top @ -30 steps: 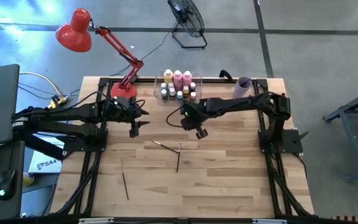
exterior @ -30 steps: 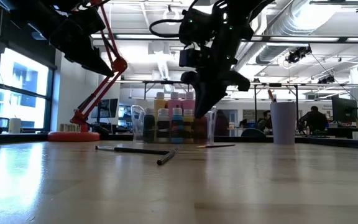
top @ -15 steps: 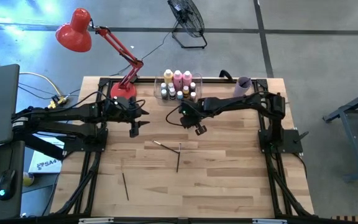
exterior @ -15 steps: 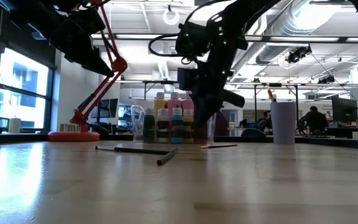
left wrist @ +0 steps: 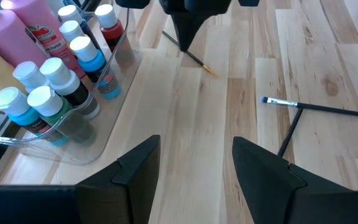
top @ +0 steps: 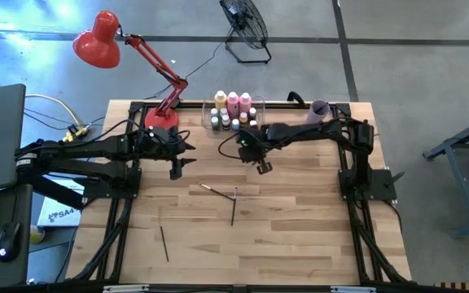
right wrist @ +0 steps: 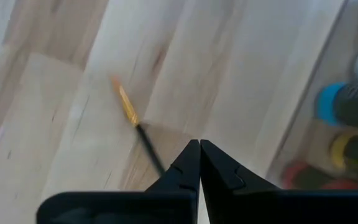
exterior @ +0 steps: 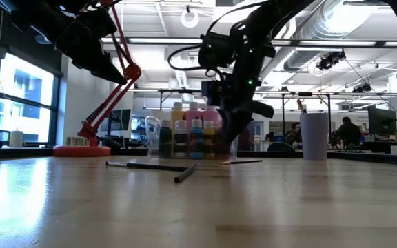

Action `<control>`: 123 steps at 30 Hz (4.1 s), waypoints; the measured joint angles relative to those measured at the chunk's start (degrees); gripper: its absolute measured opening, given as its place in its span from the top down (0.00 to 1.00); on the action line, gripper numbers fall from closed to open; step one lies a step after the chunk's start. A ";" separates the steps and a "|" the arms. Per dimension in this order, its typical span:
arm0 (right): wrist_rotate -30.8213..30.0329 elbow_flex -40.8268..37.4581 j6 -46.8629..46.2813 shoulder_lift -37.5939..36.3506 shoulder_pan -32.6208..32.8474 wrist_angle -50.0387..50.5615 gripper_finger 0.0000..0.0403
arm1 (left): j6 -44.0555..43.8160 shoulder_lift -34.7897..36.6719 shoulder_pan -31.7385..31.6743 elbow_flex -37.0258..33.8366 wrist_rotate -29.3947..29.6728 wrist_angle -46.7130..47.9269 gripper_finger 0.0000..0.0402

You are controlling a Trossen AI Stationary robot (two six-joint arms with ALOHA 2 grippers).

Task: Pick & Place Paint Supplies
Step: Put the black paint brush into the violet cup

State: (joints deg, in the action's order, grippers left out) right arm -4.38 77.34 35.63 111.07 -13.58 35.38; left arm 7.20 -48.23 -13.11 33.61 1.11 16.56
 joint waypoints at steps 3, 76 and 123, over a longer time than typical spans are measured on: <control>2.82 0.00 0.87 0.00 -0.13 1.42 1.00 | 0.00 0.00 -0.01 0.00 0.01 0.00 0.51; 8.37 16.26 3.11 13.99 2.67 14.92 0.76 | 1.44 -0.02 -0.02 0.00 -0.07 0.08 0.51; 10.92 16.24 -4.43 4.44 0.44 15.82 0.99 | 1.51 0.00 0.00 0.00 -0.01 0.04 0.51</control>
State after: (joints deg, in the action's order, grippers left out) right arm 6.53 93.58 31.20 115.50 -13.14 51.20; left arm 8.71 -48.23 -13.10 33.61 1.10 16.60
